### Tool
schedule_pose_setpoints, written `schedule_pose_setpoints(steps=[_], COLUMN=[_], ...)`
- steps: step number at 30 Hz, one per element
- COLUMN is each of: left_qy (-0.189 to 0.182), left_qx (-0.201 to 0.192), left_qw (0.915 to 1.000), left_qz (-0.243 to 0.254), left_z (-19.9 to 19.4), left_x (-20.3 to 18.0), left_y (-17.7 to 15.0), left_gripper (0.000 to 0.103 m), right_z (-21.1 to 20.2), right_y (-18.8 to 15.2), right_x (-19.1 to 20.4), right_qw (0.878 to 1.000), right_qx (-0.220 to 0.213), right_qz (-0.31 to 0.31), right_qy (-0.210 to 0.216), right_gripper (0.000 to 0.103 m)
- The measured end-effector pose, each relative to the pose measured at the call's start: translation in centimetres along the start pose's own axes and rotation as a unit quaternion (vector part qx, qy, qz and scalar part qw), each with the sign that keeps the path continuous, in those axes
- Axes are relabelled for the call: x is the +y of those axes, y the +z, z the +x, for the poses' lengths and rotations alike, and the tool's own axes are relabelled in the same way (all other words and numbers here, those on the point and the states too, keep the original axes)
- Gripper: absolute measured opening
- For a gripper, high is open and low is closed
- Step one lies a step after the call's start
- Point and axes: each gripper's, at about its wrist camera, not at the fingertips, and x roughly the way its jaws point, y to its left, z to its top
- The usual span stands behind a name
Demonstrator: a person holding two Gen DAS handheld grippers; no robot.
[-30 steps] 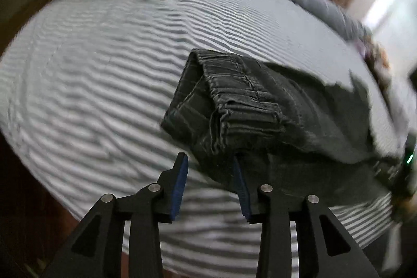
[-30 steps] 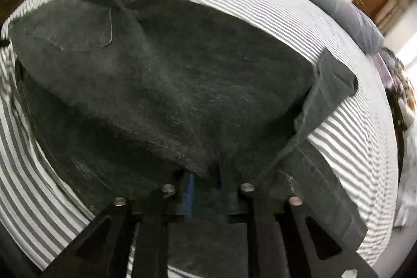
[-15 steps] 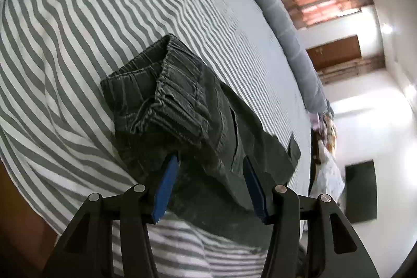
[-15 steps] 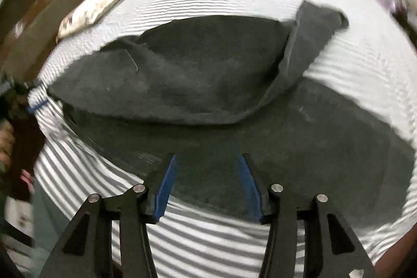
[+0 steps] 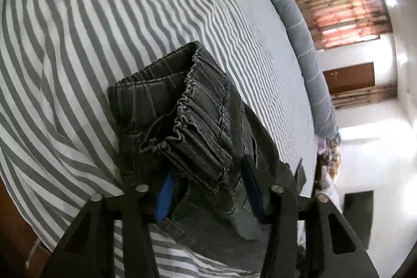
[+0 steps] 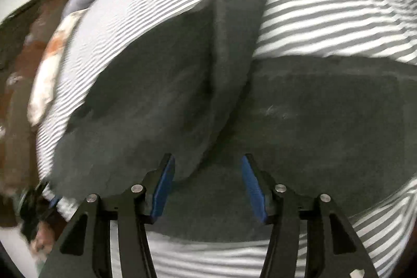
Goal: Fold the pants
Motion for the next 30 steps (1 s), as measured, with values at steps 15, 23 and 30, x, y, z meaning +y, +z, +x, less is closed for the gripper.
schedule_pose_setpoints(steps=[15, 23, 30], left_qy=[-0.004, -0.004, -0.003], left_qx=[-0.027, -0.045, -0.065], left_qw=[0.9957, 0.9872, 0.9712], left_qz=[0.089, 0.153, 0.229], left_z=[-0.4, -1.2, -2.3], left_x=[-2.2, -3.4, -3.9], left_y=[1.1, 1.8, 2.1], left_gripper=[0.022, 0.022, 0.022], right_z=[0.8, -3.1, -2.9], right_y=[3.1, -0.7, -5.2], right_x=[1.7, 1.8, 1.2], right_qw=[0.997, 0.996, 0.998], right_qx=[-0.036, -0.072, -0.048], right_qz=[0.010, -0.012, -0.015], right_qy=[-0.060, -0.055, -0.043], right_gripper=[0.003, 0.003, 0.003])
